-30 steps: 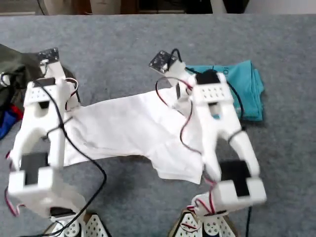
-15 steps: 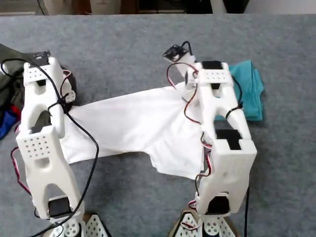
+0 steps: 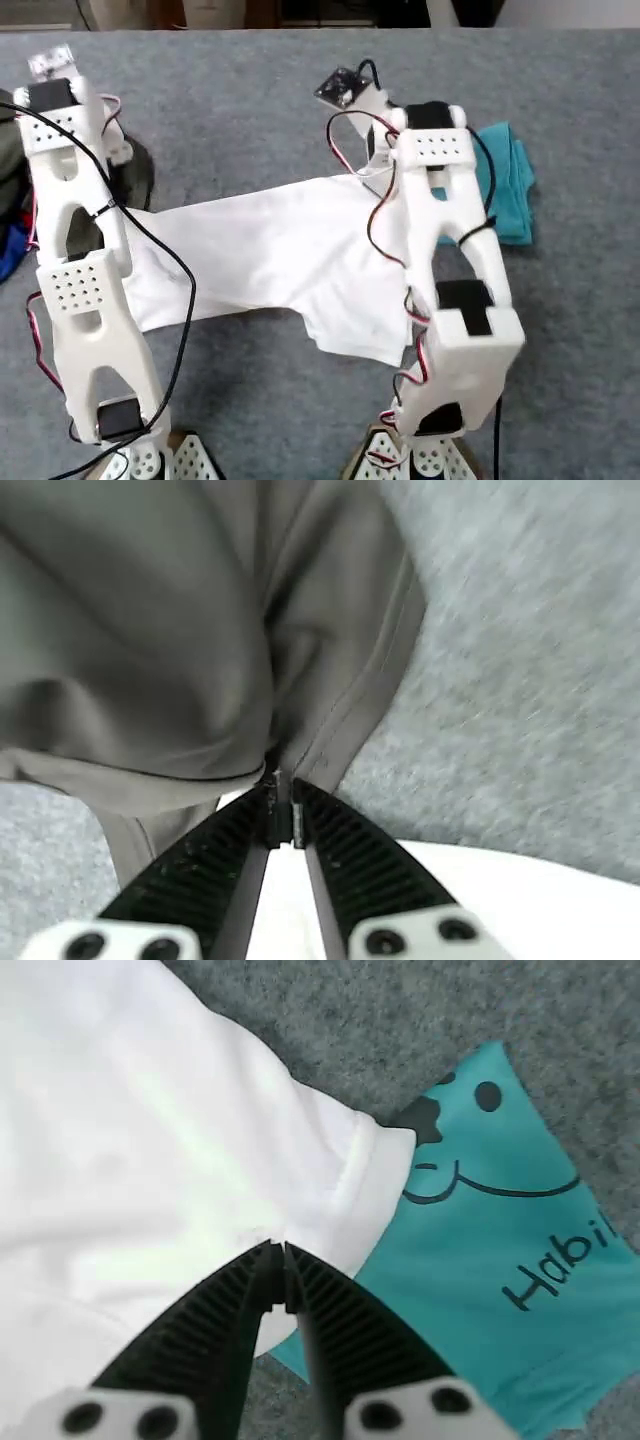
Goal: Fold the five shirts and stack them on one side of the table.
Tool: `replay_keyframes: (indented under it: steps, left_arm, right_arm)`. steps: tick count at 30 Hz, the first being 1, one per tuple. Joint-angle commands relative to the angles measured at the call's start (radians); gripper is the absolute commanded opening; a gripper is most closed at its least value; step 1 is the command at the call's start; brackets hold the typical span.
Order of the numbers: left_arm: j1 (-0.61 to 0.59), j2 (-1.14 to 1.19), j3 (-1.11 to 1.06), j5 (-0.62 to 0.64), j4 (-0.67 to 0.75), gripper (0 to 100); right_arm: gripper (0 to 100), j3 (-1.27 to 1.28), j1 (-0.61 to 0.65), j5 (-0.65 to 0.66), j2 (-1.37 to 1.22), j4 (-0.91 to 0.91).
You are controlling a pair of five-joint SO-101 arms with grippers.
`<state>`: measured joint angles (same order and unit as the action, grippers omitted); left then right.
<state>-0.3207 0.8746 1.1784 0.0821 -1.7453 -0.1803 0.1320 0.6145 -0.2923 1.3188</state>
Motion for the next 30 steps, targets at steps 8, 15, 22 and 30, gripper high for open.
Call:
replay_keyframes:
  steps: [8, 15, 22, 30]
  left_arm:
    - [-0.035, 0.179, 0.04, -0.091, 0.244, 5]
    - [-0.218, 0.206, 0.13, -0.247, 0.259, 5]
    - [-0.391, 0.194, 0.117, -0.348, 0.331, 5]
    - [-0.327, 0.194, 0.336, -0.295, 0.175, 5]
  right_arm:
    - [0.5, -0.045, 0.008, 0.009, 0.159, 0.014]
    - [0.5, -0.015, -0.001, 0.009, 0.166, 0.025]
    - [0.5, -0.015, -0.004, 0.009, 0.166, 0.025]
    - [0.5, -0.019, 0.016, 0.009, 0.166, 0.044]
